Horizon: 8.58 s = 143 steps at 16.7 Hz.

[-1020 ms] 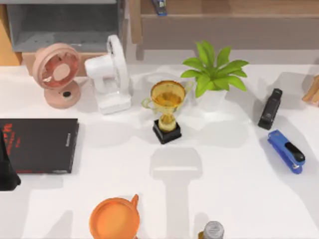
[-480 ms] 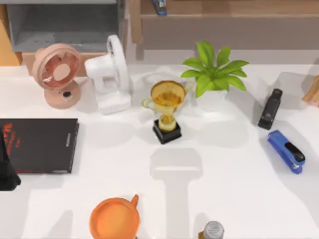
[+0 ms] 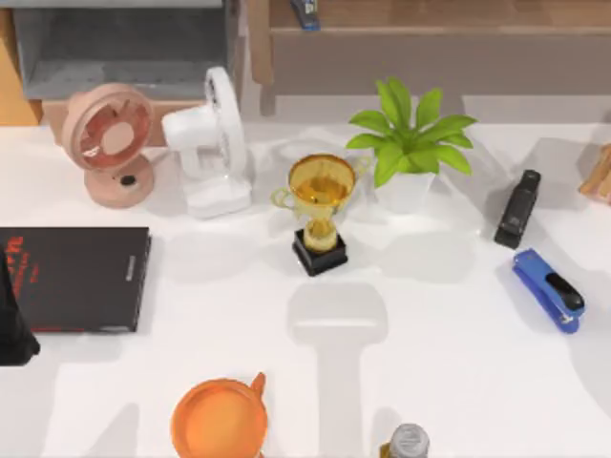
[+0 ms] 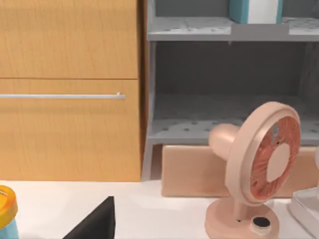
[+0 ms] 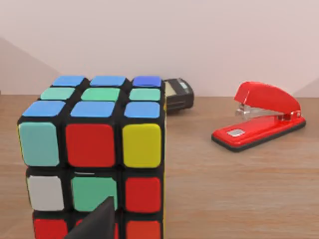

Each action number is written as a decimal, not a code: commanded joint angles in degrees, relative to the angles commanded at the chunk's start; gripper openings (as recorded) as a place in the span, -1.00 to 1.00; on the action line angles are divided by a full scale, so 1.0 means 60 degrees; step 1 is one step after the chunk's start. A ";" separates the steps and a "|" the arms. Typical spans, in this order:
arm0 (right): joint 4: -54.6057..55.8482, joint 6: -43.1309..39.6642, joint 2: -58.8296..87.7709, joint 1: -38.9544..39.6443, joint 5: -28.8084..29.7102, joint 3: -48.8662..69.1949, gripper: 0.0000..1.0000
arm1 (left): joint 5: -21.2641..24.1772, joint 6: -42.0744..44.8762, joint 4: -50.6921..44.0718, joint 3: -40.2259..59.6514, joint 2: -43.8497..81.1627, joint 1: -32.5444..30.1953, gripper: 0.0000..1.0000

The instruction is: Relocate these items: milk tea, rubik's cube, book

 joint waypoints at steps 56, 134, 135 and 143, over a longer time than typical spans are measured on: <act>-0.0076 -0.0108 -1.6217 -0.3986 -0.4202 -1.6091 1.00 | -0.1617 -0.0099 0.6195 1.1941 1.8158 -0.1982 1.00; -0.0076 -0.0108 -1.6217 -0.3986 -0.4202 -1.6091 1.00 | -0.0033 1.5018 0.7819 0.0892 1.3686 -0.0441 -1.00; -0.0076 -0.0108 -1.6217 -0.3986 -0.4202 -1.6091 1.00 | -0.0033 1.5018 0.7819 0.0892 1.3686 -0.0441 -1.00; -0.0076 -0.0108 -1.6217 -0.3986 -0.4202 -1.6091 1.00 | -0.0028 1.5030 0.8081 0.1016 1.4047 -0.0432 -1.00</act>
